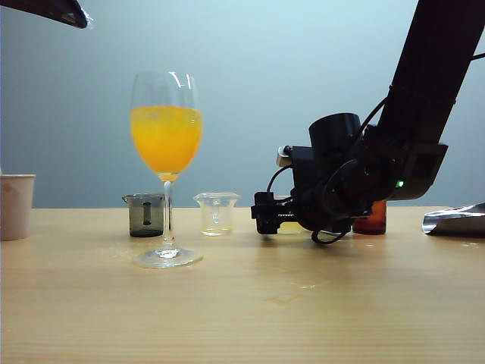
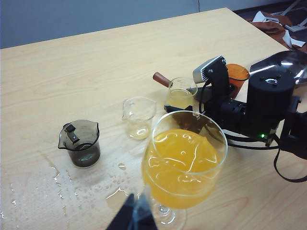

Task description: Pick up the third measuring cup from the left, pour the pineapple juice inside into the goblet, and finally put the measuring cup back in its original place.

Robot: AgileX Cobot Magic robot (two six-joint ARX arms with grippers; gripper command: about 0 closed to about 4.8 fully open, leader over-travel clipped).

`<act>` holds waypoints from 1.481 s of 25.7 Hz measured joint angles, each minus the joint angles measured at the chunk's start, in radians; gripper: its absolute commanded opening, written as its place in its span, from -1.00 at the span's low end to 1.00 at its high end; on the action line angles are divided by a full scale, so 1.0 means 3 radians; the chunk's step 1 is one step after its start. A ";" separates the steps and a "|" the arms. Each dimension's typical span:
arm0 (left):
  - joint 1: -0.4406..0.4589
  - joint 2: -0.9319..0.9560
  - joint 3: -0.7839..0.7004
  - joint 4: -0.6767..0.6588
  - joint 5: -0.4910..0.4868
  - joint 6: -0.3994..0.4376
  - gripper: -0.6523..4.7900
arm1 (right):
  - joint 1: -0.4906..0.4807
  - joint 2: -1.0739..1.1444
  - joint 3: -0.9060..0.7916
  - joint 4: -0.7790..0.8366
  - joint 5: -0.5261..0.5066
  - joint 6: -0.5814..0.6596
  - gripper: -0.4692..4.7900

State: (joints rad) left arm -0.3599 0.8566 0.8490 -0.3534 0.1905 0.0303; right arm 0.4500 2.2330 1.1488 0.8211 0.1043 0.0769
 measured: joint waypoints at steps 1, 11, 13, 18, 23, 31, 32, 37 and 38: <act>0.0000 0.0000 0.0001 0.0000 0.0001 0.0015 -0.78 | 0.0000 0.0010 0.0008 0.0000 0.0001 0.0001 1.00; 0.0000 0.0000 0.0001 -0.0008 0.0001 0.0074 -0.78 | 0.0000 0.0029 0.0029 0.0003 0.0001 0.0015 0.70; 0.0000 0.0000 0.0001 -0.0008 0.0001 0.0074 -0.78 | 0.0000 0.0043 0.0045 0.0017 0.0003 0.0070 0.52; 0.0000 0.0000 0.0001 -0.0008 0.0000 0.0074 -0.78 | -0.0001 0.0071 0.0050 0.0062 0.0003 0.0079 0.28; 0.0000 0.0001 0.0000 -0.0014 0.0000 0.0074 -0.78 | 0.0000 0.0071 0.0050 0.0062 0.0017 0.0079 -0.17; 0.0000 0.0001 0.0000 -0.0022 0.0000 0.0074 -0.78 | 0.0000 0.0029 0.0039 0.0018 0.0015 0.0080 -0.17; 0.0000 0.0001 0.0000 -0.0022 0.0000 0.0074 -0.78 | 0.0000 -0.0003 0.0037 -0.0034 0.0006 0.0079 -0.17; 0.0000 0.0003 0.0001 -0.0020 0.0000 0.0074 -0.78 | 0.0000 -0.0245 0.0038 -0.0061 -0.0058 0.0078 -0.17; 0.0000 0.0003 0.0000 -0.0018 0.0000 0.0074 -0.78 | 0.0000 -0.0282 0.0038 -0.0069 -0.0060 0.0078 -0.17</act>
State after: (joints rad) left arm -0.3599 0.8574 0.8490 -0.3588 0.1905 0.0525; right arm 0.4500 2.1483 1.1603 0.8005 0.0864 0.1001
